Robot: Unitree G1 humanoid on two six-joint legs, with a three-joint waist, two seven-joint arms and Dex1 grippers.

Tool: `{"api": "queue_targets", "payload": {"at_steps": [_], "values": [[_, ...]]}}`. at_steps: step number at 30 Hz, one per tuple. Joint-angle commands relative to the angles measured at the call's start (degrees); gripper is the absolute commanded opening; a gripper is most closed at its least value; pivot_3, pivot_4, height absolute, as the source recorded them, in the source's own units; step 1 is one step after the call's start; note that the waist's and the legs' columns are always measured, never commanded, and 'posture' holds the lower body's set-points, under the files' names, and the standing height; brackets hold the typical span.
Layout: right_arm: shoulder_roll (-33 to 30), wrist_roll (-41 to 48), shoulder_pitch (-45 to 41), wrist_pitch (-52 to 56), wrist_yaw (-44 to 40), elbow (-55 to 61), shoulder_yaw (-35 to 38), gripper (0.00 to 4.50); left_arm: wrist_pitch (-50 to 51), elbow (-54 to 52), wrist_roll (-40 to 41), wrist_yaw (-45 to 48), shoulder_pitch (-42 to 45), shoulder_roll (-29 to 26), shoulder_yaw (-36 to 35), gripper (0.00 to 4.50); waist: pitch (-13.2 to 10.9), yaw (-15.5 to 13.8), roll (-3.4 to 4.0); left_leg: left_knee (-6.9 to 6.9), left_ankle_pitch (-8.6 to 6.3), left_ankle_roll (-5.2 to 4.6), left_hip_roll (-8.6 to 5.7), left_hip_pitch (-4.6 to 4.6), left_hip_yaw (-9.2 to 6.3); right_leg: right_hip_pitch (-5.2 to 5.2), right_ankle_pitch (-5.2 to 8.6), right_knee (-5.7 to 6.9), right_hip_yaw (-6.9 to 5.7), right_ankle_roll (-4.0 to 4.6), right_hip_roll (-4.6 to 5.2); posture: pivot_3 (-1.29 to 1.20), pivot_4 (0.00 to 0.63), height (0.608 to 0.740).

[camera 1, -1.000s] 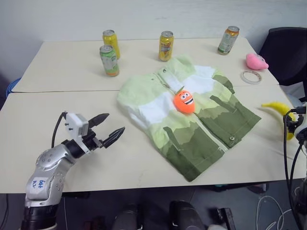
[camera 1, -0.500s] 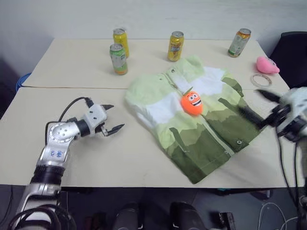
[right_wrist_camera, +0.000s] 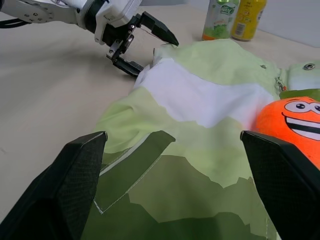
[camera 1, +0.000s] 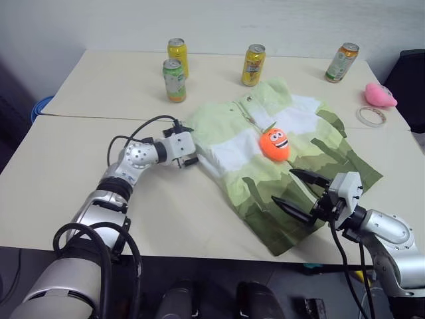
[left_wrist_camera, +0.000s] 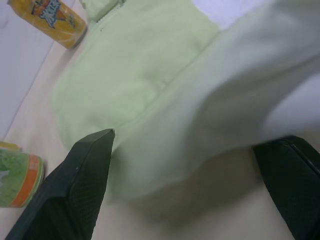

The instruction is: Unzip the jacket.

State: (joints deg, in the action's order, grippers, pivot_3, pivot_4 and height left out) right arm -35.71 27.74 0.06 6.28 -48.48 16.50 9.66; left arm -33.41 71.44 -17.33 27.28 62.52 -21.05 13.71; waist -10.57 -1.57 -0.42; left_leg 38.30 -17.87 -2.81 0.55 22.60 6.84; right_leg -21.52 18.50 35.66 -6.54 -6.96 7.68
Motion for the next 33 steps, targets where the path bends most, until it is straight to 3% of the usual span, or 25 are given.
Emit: {"api": "queue_targets", "payload": {"at_steps": [1,3,8,13,15,17,20,24,28,33], "values": [[0.23,0.52,1.00,-0.37,1.38,3.15,2.43,4.50,1.19,2.26,0.90,2.05,0.87,2.89,-0.97,4.10,0.00,-0.02,0.00,0.00,0.00,0.00,-0.01,0.00,0.00,0.00,0.00,0.01,-0.01,0.00,0.01,0.00,0.150,0.740],[0.00,0.79,2.15,0.07,1.67,3.91,2.62,4.50,2.10,2.77,1.63,6.01,0.53,3.96,-1.66,3.60,0.00,0.01,0.00,-0.01,0.00,0.00,-0.01,0.00,0.00,0.00,0.00,0.00,-0.03,0.00,0.00,0.00,0.150,0.740],[-0.71,0.86,4.76,0.63,1.32,5.70,2.73,4.50,4.02,2.69,2.86,12.37,-1.78,4.22,-3.04,1.84,0.00,0.16,0.00,-0.01,0.00,0.00,-0.01,0.00,0.00,0.00,0.00,-0.01,-0.08,0.00,-0.02,0.00,0.150,0.740],[-0.89,-0.04,5.49,0.79,1.86,5.68,3.32,4.50,11.84,-1.65,10.79,22.29,-7.14,3.31,-8.87,0.18,0.02,0.47,-0.01,-0.02,0.00,0.02,0.03,-0.08,0.02,0.01,0.00,0.02,-0.08,0.00,-0.04,0.00,0.150,0.740],[-1.13,-1.02,5.78,0.34,1.89,4.72,3.82,4.50,18.03,-11.53,15.89,26.96,-12.92,1.74,-11.24,0.05,0.04,0.85,0.02,-0.04,0.01,0.04,0.07,-0.11,0.04,0.01,0.00,0.03,-0.09,0.00,-0.05,0.00,0.150,0.740],[-1.48,-1.70,5.68,0.06,1.38,3.63,4.12,4.50,27.99,-29.61,21.09,29.15,-22.60,-0.59,-12.92,0.05,0.05,1.81,0.04,-0.09,-0.01,0.08,0.10,-0.19,0.06,0.02,0.00,0.07,-0.09,0.01,-0.06,0.00,0.150,0.740],[-2.33,-1.10,5.32,1.07,-0.04,3.86,3.89,4.50,43.35,-55.98,26.52,27.05,-37.07,-4.10,-14.84,0.05,0.06,2.92,0.06,-0.16,-0.09,0.24,0.17,-0.37,-0.05,0.07,0.03,0.09,-0.08,0.06,-0.12,0.00,0.150,0.740],[-5.13,2.69,3.63,8.15,-3.36,8.50,-0.18,4.50,55.81,-80.56,30.97,22.53,-53.96,-7.76,-17.89,0.05,0.06,3.26,0.06,-0.17,-0.16,0.35,0.26,-0.47,-0.21,0.12,0.04,0.04,0.37,0.08,0.00,0.00,0.150,0.740],[-6.75,2.82,1.12,14.71,-3.90,12.22,-5.88,4.50,63.50,-94.93,35.81,18.57,-65.01,-8.33,-20.19,0.05,0.07,2.74,0.08,-0.10,-0.15,0.43,0.34,-0.46,-0.38,0.16,0.08,-0.03,0.55,0.16,0.10,0.00,0.150,0.740],[-6.90,1.84,-0.37,13.34,-3.59,6.79,-2.49,4.50,66.33,-106.85,40.14,20.53,-78.45,-11.87,-20.48,0.05,0.08,1.42,0.06,-0.10,-0.25,0.42,0.17,-0.42,-0.51,0.14,0.14,-0.18,0.54,0.28,0.34,0.00,0.150,0.740]]}}
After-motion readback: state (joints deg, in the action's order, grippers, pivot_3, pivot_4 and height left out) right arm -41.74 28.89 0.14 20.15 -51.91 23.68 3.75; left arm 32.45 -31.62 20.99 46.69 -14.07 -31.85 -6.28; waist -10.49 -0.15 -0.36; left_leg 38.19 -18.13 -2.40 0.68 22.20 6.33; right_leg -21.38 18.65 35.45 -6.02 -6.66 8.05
